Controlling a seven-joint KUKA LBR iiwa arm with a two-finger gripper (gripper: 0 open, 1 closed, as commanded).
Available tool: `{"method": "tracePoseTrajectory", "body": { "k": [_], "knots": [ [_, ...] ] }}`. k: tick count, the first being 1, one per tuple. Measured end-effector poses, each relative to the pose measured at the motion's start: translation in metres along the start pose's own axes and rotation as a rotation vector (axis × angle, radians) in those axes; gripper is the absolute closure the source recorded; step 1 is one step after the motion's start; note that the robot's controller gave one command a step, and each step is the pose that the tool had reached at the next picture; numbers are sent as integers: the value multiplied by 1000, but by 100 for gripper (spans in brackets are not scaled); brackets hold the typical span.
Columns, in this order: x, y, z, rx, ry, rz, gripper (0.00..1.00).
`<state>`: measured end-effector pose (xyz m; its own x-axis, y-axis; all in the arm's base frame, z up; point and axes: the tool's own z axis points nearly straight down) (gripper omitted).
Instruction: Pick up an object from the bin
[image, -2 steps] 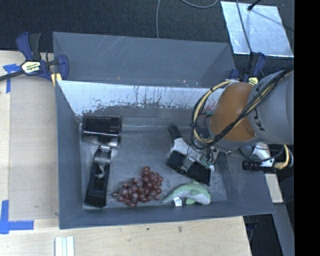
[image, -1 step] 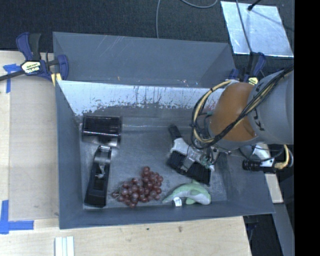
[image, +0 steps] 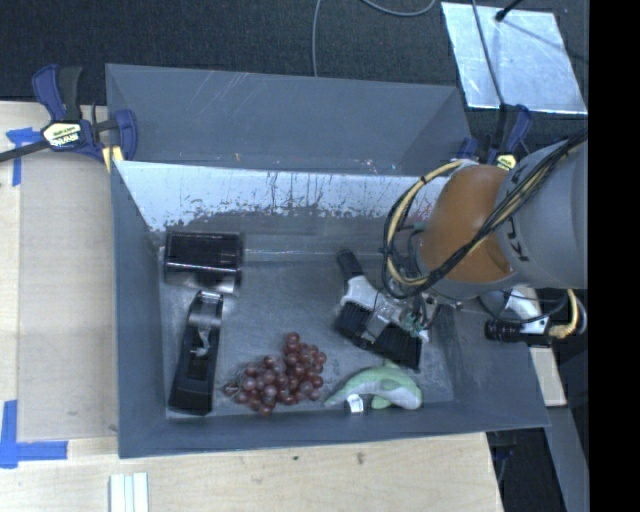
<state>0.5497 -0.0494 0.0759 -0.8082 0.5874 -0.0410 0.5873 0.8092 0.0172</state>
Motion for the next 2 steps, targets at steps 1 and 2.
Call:
{"method": "tracePoseTrajectory", "body": {
  "k": [1,2],
  "knots": [
    [0,0,0,0,0,0,100],
    [-10,16,5,16,16,-137,100]
  ]
}}
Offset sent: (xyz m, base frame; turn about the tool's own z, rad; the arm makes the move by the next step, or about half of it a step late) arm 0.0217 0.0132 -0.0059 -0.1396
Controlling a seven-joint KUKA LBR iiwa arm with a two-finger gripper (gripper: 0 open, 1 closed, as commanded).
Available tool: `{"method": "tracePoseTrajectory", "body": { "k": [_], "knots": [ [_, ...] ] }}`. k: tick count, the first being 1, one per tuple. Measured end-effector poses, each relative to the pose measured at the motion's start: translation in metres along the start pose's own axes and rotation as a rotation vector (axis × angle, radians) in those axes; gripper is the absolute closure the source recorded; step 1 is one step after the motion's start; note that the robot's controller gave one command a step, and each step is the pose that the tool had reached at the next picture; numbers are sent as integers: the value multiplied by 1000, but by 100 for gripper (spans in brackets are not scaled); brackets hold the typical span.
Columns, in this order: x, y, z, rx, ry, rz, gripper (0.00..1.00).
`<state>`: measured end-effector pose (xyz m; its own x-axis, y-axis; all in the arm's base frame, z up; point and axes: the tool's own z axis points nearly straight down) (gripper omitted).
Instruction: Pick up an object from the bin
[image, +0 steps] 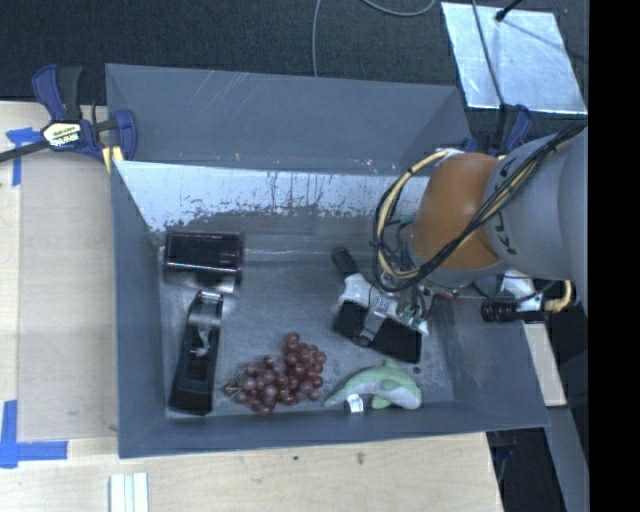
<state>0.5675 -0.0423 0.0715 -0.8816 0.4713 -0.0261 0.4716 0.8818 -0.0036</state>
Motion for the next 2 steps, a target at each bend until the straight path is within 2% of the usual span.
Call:
{"method": "tracePoseTrajectory", "body": {
  "k": [2],
  "knots": [
    [0,0,0,-1,0,0,100]
  ]
}}
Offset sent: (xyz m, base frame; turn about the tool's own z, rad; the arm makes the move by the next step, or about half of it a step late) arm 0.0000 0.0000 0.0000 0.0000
